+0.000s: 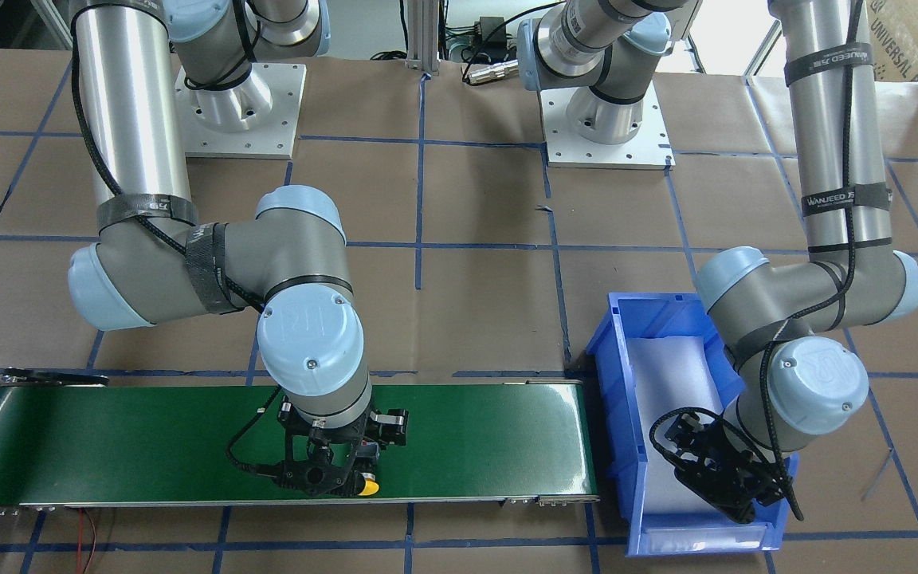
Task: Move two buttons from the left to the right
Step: 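Grasp and lift the yellow button with right while left lifts the red one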
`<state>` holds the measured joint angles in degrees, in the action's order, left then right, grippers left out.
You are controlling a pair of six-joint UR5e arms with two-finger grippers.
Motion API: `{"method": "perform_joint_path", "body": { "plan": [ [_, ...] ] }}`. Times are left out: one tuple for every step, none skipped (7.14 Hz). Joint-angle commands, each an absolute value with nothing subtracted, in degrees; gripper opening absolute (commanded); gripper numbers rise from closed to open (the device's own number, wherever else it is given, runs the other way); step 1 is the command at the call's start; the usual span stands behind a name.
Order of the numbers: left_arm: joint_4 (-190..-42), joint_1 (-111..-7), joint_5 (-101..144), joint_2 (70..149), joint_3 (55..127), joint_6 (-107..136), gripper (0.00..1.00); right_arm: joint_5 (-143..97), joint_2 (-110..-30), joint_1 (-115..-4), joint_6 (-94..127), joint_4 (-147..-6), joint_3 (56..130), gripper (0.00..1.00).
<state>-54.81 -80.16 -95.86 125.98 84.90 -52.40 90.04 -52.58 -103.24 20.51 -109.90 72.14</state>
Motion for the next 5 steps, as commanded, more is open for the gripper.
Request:
{"method": "perform_joint_path", "body": {
  "plan": [
    [-53.7, -80.0, -95.9, 125.9, 85.7, -52.0, 0.78, 90.2, -52.4, -103.0, 18.3, -110.7, 72.5, 0.84],
    [-53.7, -80.0, -96.0, 125.9, 85.7, -51.7, 0.6, 90.1, -52.1, -102.8, 18.2, -111.4, 72.5, 0.84],
    [-53.8, -79.9, -96.0, 125.8, 85.7, -51.2, 0.44, 89.8, -52.2, -102.3, 18.2, -111.6, 72.5, 0.71],
    [-54.0, -80.0, -96.2, 125.9, 85.0, -51.1, 0.39, 89.8, -52.2, -102.3, 18.2, -111.5, 72.5, 0.63],
    [-54.4, -80.0, -96.2, 125.3, 84.0, -50.7, 0.36, 89.8, -52.2, -102.3, 18.2, -111.5, 72.5, 0.5]
  ]
}}
